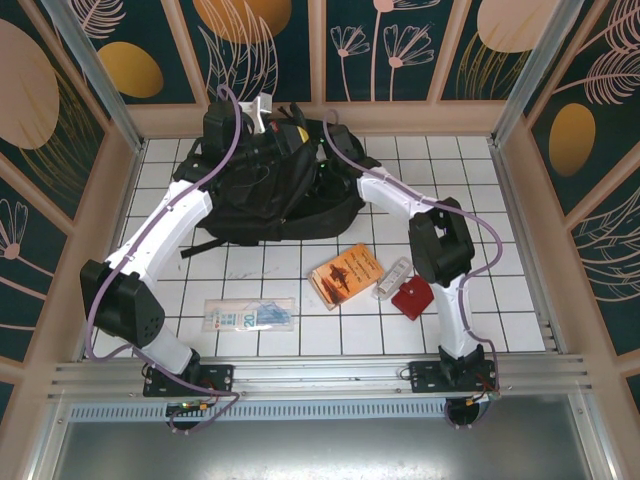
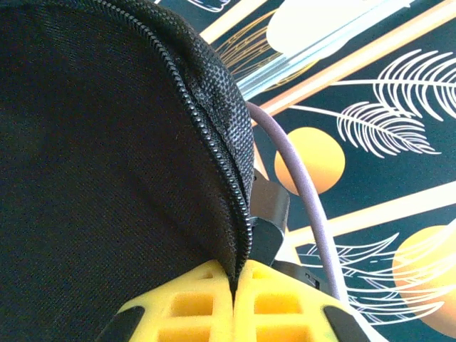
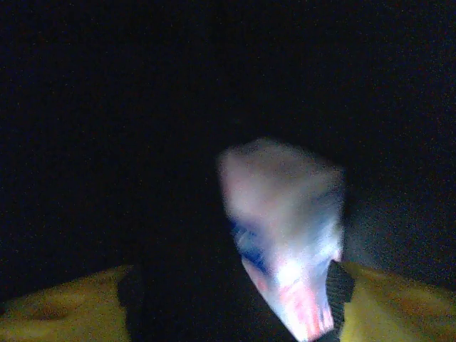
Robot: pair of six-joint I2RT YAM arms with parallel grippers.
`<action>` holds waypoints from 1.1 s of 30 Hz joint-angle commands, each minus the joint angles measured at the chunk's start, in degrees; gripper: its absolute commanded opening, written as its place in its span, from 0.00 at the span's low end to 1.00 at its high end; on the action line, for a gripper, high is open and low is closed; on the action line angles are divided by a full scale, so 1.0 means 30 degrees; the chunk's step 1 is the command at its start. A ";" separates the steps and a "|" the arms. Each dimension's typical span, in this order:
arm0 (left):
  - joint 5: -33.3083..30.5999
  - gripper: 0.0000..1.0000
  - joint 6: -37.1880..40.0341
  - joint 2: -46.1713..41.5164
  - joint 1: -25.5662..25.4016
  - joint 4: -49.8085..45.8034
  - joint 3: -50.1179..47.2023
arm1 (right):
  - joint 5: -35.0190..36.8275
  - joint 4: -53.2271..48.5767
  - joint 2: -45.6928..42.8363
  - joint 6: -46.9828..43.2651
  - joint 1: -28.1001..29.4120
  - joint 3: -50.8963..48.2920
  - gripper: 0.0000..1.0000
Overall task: Pack the student bag
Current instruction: Place the personal item in the student bag, then pick up the personal item from the middle-right of the table.
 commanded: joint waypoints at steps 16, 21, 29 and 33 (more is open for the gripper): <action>-0.2613 0.00 0.3448 -0.1675 0.1147 -0.0319 -0.2549 | 0.2808 -0.2113 -0.7232 -0.5232 -0.0633 -0.3406 0.75; -0.2282 0.00 0.3323 -0.1526 0.1149 0.0122 -0.2915 | 0.6763 -0.4979 -1.0205 -0.5978 -0.1581 -0.4675 0.73; -0.1888 0.00 0.3669 -0.1611 0.1149 0.0545 -0.3169 | 1.2531 -0.9870 -1.3660 -0.6087 -0.4997 -1.1422 0.74; -0.1703 0.00 0.3740 -0.1946 0.1149 0.1060 -0.3760 | 1.2250 -0.9562 -1.3342 -0.6808 -0.6547 -1.3889 0.79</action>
